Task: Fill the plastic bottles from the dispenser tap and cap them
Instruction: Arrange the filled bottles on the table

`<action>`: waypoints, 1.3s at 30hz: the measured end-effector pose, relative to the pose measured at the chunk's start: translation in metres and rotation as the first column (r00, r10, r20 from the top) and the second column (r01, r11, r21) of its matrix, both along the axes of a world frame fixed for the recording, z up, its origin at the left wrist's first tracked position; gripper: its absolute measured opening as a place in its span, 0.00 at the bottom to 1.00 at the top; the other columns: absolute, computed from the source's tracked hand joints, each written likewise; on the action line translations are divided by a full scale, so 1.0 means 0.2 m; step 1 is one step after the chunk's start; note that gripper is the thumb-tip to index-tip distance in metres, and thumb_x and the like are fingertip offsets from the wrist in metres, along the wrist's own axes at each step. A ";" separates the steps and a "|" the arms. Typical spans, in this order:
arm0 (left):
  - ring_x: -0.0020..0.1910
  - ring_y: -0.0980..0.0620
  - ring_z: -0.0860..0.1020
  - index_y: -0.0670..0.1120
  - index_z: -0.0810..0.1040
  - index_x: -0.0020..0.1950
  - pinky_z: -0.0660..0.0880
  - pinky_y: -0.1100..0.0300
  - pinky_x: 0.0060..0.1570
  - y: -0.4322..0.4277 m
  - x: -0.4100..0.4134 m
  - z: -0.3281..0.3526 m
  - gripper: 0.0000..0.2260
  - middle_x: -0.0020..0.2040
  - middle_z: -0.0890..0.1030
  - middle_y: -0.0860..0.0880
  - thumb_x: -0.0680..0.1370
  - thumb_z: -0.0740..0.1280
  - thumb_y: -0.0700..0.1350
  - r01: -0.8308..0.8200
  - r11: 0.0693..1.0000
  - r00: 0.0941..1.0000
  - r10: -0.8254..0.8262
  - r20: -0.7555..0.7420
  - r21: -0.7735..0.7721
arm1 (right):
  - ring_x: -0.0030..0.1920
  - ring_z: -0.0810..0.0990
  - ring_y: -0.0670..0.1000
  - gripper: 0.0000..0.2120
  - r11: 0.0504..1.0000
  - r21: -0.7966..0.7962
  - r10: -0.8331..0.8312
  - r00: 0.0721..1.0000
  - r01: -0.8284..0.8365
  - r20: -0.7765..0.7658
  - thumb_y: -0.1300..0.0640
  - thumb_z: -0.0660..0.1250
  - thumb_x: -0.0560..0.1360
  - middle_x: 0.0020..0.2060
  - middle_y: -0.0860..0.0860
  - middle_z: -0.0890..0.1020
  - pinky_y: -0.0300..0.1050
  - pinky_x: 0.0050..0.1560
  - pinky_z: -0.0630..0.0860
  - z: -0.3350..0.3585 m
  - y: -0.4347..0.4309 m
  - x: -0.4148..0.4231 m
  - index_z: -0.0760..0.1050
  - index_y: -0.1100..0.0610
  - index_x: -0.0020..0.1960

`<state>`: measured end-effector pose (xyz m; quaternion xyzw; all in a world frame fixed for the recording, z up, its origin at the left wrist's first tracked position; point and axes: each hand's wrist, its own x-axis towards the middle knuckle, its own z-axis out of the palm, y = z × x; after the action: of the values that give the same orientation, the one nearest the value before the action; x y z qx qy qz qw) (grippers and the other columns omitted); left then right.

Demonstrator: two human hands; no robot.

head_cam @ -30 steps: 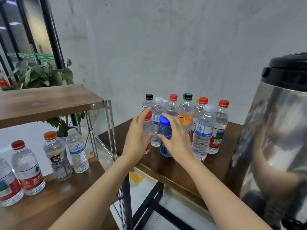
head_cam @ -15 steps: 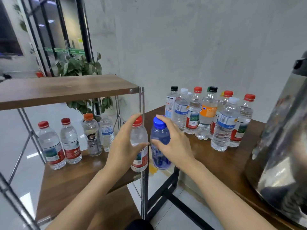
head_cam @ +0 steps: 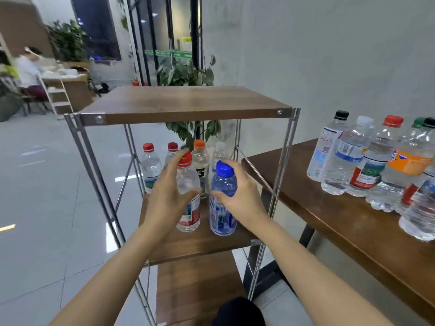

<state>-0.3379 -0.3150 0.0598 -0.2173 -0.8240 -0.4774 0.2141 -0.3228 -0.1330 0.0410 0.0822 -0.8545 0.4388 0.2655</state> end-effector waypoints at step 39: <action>0.67 0.49 0.70 0.52 0.61 0.76 0.69 0.59 0.63 -0.25 -0.72 -0.41 0.37 0.69 0.71 0.47 0.73 0.73 0.33 -0.336 0.935 0.939 0.324 0.115 0.114 | 0.62 0.72 0.44 0.33 0.976 -0.094 0.202 0.978 -0.196 0.059 0.62 0.76 0.71 0.65 0.53 0.74 0.33 0.59 0.71 -0.35 -0.42 -0.81 0.65 0.55 0.71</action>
<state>-0.4822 -0.3646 -0.0218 -0.0384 -0.8245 -0.4980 0.2660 -0.4840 -0.2179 -0.0290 0.1405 -0.8304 0.5029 0.1943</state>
